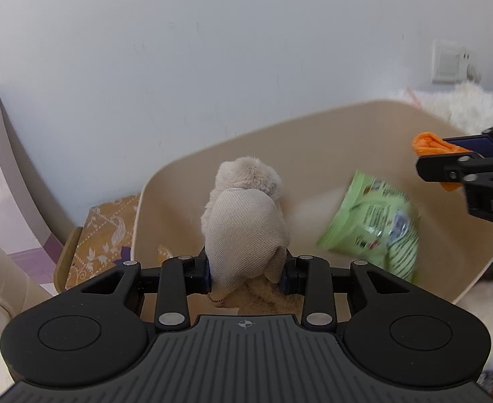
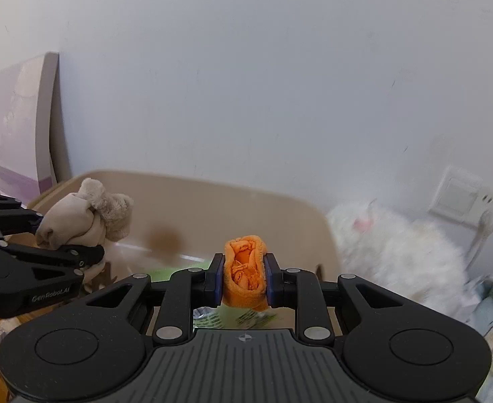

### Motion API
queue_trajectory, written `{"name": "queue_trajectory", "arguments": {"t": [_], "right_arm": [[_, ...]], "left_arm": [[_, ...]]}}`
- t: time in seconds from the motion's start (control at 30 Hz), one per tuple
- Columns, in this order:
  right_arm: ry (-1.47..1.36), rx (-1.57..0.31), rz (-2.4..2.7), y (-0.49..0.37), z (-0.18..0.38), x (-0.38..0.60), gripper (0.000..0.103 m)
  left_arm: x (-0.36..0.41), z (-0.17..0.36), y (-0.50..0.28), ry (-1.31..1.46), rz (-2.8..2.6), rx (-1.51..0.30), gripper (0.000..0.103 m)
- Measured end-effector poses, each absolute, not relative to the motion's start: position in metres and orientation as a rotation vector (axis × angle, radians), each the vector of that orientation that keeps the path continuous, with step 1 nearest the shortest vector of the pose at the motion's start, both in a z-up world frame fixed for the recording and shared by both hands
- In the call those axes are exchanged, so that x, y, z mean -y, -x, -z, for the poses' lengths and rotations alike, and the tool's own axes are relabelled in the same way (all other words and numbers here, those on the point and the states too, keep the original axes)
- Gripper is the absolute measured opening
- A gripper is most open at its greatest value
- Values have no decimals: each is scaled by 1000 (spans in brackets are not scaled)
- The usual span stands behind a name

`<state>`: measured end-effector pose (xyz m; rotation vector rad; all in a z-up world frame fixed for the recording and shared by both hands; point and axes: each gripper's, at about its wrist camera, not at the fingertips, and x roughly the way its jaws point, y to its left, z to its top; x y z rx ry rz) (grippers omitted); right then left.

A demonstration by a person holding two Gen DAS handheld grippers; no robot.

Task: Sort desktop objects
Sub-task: 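Carry both socks over the basket and open both grippers to drop them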

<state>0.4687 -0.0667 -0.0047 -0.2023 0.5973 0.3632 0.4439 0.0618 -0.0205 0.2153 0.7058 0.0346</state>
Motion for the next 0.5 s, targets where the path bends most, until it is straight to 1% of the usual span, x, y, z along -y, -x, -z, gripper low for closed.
{"name": "queue_trajectory", "arguments": {"t": [0.07, 0.1, 0.13, 0.17, 0.2, 0.23, 0.3, 0.37, 0.4, 0.43, 0.47, 0.5], "right_arm": [[206, -625, -363, -474, 13, 64, 25], [209, -637, -364, -475, 15, 63, 34], [215, -645, -364, -476, 17, 62, 39], [223, -645, -361, -477, 18, 62, 42], [232, -640, -352, -477, 18, 61, 47], [240, -633, -345, -476, 18, 61, 51], [242, -610, -342, -472, 16, 63, 74], [241, -579, -342, -466, 12, 66, 83], [242, -565, -345, -463, 9, 68, 91], [244, -552, -343, -461, 7, 69, 95], [244, -535, -340, -458, 4, 70, 102], [243, -524, -339, -455, 1, 72, 103]], "left_arm": [[-60, 27, -447, -228, -19, -738, 41], [-59, 28, -446, -237, -14, -737, 43], [-56, 28, -445, -241, -13, -731, 52], [-58, 27, -444, -231, -18, -725, 58], [-61, 23, -440, -215, -20, -712, 69], [-65, 17, -434, -201, -20, -694, 78], [-66, 12, -429, -192, -18, -664, 83], [-66, 6, -425, -211, -16, -650, 84], [-65, 4, -423, -221, -18, -644, 84], [-65, 2, -420, -232, -22, -637, 84], [-65, 0, -417, -240, -24, -630, 84], [-65, -1, -415, -244, -23, -627, 84]]}}
